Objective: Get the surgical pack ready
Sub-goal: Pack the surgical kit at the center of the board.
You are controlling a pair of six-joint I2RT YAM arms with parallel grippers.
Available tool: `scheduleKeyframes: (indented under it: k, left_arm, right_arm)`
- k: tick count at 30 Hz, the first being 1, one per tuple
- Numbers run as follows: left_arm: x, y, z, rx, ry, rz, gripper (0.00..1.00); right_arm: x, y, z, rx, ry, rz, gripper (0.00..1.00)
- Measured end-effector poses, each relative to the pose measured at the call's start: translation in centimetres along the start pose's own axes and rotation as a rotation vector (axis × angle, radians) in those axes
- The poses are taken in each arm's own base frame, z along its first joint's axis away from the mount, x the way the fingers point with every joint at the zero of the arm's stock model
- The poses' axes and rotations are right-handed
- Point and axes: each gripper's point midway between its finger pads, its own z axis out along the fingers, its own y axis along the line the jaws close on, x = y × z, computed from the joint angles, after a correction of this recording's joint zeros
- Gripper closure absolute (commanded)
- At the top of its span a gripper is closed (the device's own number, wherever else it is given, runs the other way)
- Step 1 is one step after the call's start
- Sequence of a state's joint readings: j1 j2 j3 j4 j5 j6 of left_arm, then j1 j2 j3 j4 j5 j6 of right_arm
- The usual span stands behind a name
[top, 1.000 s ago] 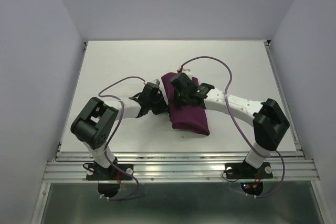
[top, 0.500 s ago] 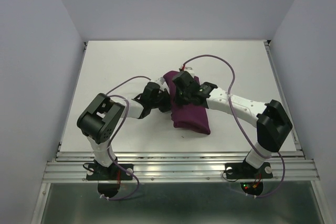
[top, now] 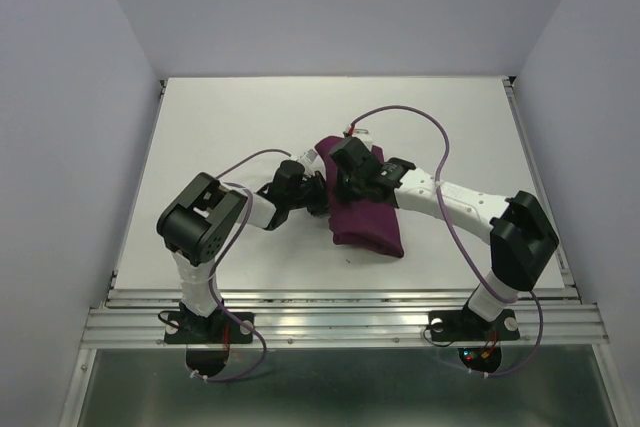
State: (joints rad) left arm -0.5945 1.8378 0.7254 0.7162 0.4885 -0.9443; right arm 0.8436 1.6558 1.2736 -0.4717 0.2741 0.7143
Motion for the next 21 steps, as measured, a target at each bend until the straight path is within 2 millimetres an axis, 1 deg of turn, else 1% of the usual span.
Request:
scheduleKeyframes:
  k: [7,13,15,17,21]
  left_arm:
    - [0.3,-0.5,0.3,0.058,0.01,-0.028,1.0]
    - [0.5,-0.5,0.4,0.07,0.015,-0.035,1.0]
    - [0.5,-0.1,0.5,0.047,0.01,-0.023,1.0]
    - [0.8,0.8,0.7,-0.016,0.012,0.006,1.0]
    - [0.6,1.8,0.3,-0.124,-0.008,0.059,1.0]
  right_arm:
    - [0.0,-0.2,0.0,0.007,0.001,-0.005,0.99]
    - [0.1,-0.3,0.0,0.01,0.001,-0.006,0.99]
    - [0.1,-0.3,0.0,0.01,0.003,-0.006,0.99]
    - [0.2,-0.2,0.0,0.007,0.007,-0.006,0.99]
    - [0.5,-0.4,0.2,0.011,0.015,-0.008,0.99]
